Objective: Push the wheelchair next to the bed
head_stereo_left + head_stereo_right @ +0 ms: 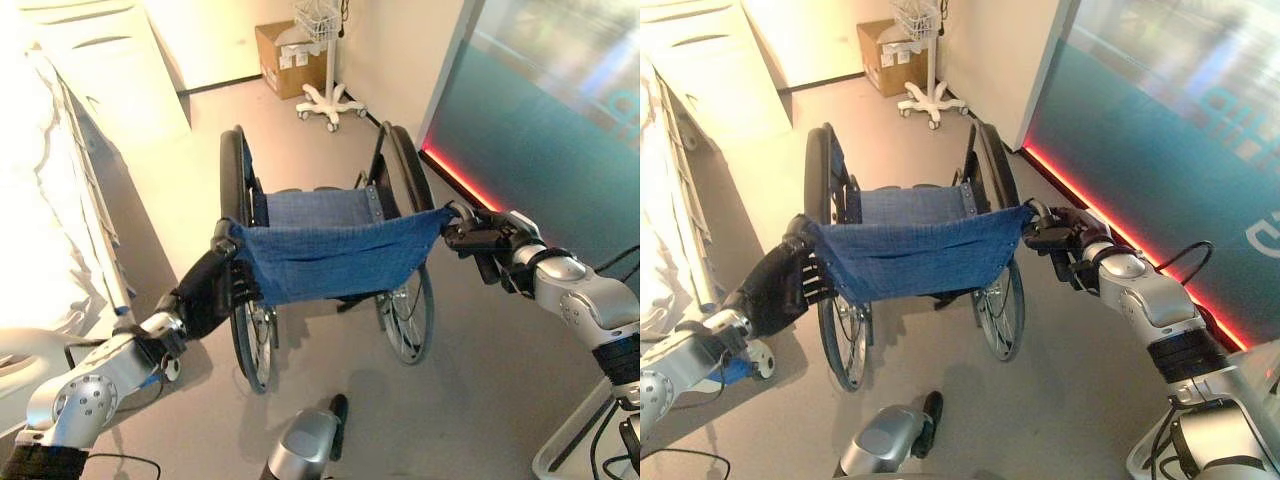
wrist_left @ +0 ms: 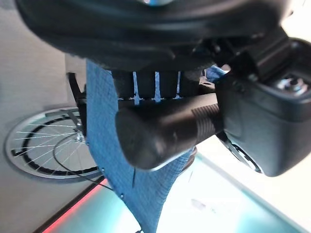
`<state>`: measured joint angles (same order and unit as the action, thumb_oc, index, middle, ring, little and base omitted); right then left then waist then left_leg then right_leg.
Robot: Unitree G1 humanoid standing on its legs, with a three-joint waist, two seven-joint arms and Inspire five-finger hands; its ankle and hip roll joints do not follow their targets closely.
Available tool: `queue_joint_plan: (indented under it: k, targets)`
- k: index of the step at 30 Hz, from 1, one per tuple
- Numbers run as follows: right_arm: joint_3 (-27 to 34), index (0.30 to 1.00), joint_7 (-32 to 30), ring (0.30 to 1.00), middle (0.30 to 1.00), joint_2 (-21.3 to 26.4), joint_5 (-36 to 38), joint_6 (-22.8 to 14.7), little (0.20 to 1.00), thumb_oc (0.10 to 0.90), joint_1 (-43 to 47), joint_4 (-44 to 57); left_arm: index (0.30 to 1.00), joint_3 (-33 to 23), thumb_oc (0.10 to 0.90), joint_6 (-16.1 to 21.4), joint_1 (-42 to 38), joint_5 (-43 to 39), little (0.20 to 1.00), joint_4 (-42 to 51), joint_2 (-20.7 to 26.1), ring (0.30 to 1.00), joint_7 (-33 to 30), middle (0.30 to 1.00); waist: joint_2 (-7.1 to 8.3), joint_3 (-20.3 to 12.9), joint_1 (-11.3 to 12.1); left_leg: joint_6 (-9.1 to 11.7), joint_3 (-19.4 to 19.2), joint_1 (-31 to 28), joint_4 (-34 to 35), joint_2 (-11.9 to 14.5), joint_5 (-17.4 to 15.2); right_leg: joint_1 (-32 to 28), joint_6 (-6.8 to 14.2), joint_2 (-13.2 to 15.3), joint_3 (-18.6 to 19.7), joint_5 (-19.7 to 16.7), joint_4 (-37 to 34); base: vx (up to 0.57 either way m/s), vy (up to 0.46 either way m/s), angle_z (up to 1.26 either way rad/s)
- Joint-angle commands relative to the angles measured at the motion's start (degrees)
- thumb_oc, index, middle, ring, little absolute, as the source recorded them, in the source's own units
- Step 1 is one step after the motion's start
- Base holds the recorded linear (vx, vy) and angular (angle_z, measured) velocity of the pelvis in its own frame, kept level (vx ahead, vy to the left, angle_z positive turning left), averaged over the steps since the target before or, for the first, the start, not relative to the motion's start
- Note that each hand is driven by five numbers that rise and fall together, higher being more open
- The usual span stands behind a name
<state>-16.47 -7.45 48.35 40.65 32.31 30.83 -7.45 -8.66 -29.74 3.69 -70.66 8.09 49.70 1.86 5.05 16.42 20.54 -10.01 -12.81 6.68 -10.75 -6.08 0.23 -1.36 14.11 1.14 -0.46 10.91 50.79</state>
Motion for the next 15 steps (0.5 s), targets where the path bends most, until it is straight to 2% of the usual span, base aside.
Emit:
queue_joint_plan:
  k: [1, 2, 4, 5, 7, 8, 9, 10, 11, 12, 14, 15]
  targets:
    - [-0.6, 0.3, 9.3, 0.3, 0.3, 2.4, 3.2, -11.9, 0.3, 0.4, 5.1, 11.3, 0.3, -11.7, 0.4, 10.8, -6.7, -2.2, 0.3, -5.6, 6.0, 0.3, 0.5, 0.3, -0.72, -9.4, -5.9, 5.8, 10.4, 2.7, 2.5, -2.2, 3.0, -3.6, -4.9, -2.7, -5.6, -15.7, -17.9, 0.4, -0.038, 0.36]
    - [-0.4, 0.3, 8.8, 0.3, 0.3, 2.6, 3.1, -11.8, 0.3, 0.4, 5.2, 11.4, 0.3, -11.9, 0.4, 11.1, -6.4, -2.7, 0.3, -6.1, 6.6, 0.3, 1.6, 0.3, -1.18, -8.7, -6.0, 5.8, 11.5, 2.3, 1.2, -2.2, 2.2, -2.7, -6.1, -1.3, -6.2, -12.0, -21.1, 0.43, -0.082, 0.51]
    - [-0.2, 0.3, 8.4, 0.3, 0.3, 2.8, 2.6, -11.8, 0.3, 0.4, 5.7, 11.0, 0.3, -11.8, 0.4, 11.6, -6.8, -3.1, 0.3, -7.0, 7.0, 0.3, 3.0, 0.3, -1.92, -7.8, -6.3, 6.0, 14.0, 1.7, -1.2, -2.1, 0.5, -1.0, -7.8, 1.0, -7.2, -9.4, -28.7, 0.31, -0.148, 0.42]
    - [0.0, 0.3, 7.8, 0.3, 0.3, 3.2, 2.5, -11.9, 0.3, 0.4, 6.5, 10.6, 0.3, -11.4, 0.4, 12.0, -7.5, -3.2, 0.3, -7.4, 7.1, 0.3, 3.8, 0.3, -2.28, -7.0, -6.8, 6.5, 16.3, -0.6, -1.7, -1.9, -1.1, 1.7, -8.2, 3.4, -7.0, -10.3, -33.6, 0.32, -0.206, 0.32]
    - [0.1, 0.3, 7.1, 0.3, 0.3, 4.3, 2.5, -12.6, 0.3, 0.4, 7.3, 10.2, 0.3, -10.4, 0.4, 12.8, -8.0, -3.3, 0.3, -6.7, 7.2, 0.3, 3.4, 0.3, -2.59, -5.5, -8.2, 7.0, 19.7, -4.4, -2.1, -1.5, -4.5, 4.8, -7.3, 6.6, -6.1, -13.4, -39.4, 0.39, -0.289, 0.34]
    - [0.3, 0.3, 6.6, 0.3, 0.3, 5.3, 3.1, -12.0, 0.3, 0.4, 8.2, 10.7, 0.3, -9.9, 0.4, 13.0, -8.1, -3.1, 0.3, -5.9, 7.2, 0.3, 2.8, 0.3, -2.22, -4.8, -8.9, 7.3, 21.7, -6.4, -2.6, -1.2, -7.2, 6.6, -5.9, 9.0, -4.5, -17.0, -44.3, 0.41, -0.352, 0.71]
    - [0.3, 0.3, 6.4, 0.3, 0.3, 5.7, 3.5, -11.8, 0.3, 0.4, 8.5, 11.0, 0.3, -9.8, 0.4, 13.1, -8.1, -2.9, 0.3, -5.8, 7.3, 0.3, 2.5, 0.3, -1.85, -4.7, -9.1, 7.5, 22.3, -6.9, -2.8, -1.2, -8.2, 7.3, -5.2, 10.2, -3.9, -18.8, -46.2, 0.54, -0.482, 1.09]
    - [0.4, 0.3, 5.8, 0.3, 0.3, 6.3, 5.0, -10.3, 0.3, 0.4, 10.3, 11.8, 0.3, -9.9, 0.4, 13.5, -7.8, -2.5, 0.3, -5.4, 7.5, 0.3, 1.8, 0.3, -1.26, -4.4, -9.1, 8.4, 24.0, -8.8, -3.1, 0.3, -10.3, 8.4, -3.8, 12.1, -3.0, -22.0, -50.5, 0.52, -0.502, 1.03]
    - [0.5, 0.3, 5.3, 0.3, 0.3, 6.6, 6.2, -9.1, 0.3, 0.4, 11.8, 12.3, 0.3, -10.4, 0.4, 13.5, -7.1, -2.1, 0.3, -4.9, 7.6, 0.3, 1.6, 0.3, -0.37, -4.3, -9.1, 9.3, 25.2, -9.8, -3.3, 1.5, -10.8, 9.1, -3.1, 13.1, -2.5, -23.6, -51.5, 0.45, -0.428, 0.79]
    - [0.5, 0.3, 5.4, 0.3, 0.3, 6.6, 6.3, -9.1, 0.3, 0.4, 12.0, 12.3, 0.3, -10.6, 0.4, 13.5, -6.9, -2.1, 0.3, -4.9, 7.6, 0.3, 1.6, 0.3, -0.33, -4.3, -9.1, 9.4, 25.3, -9.9, -3.3, 1.6, -10.8, 9.1, -3.0, 13.2, -2.5, -23.7, -51.6, 0.33, -0.339, 0.6]
    - [0.3, 0.3, 4.9, 0.3, 0.3, 7.3, 7.9, -8.5, 0.3, 0.4, 13.3, 12.4, 0.3, -11.5, 0.4, 13.5, -6.1, -1.5, 0.3, -3.9, 7.4, 0.3, 1.2, 0.3, 0.46, -4.5, -8.8, 10.3, 25.9, -11.1, -3.5, 3.5, -10.7, 9.0, -2.5, 12.9, -2.9, -23.2, -50.1, 0.35, -0.312, 0.51]
    - [-0.4, 0.3, 4.9, 0.3, 0.3, 8.1, 9.6, -8.2, 0.3, 0.4, 14.7, 12.0, 0.3, -12.2, 0.4, 13.9, -4.6, -0.9, 0.3, -3.3, 6.3, 0.3, 2.2, 0.3, 1.08, -5.1, -8.4, 11.2, 26.8, -11.7, -4.2, 5.1, -9.2, 7.9, -2.1, 12.2, -3.5, -22.1, -49.3, 0.46, -0.362, 0.5]
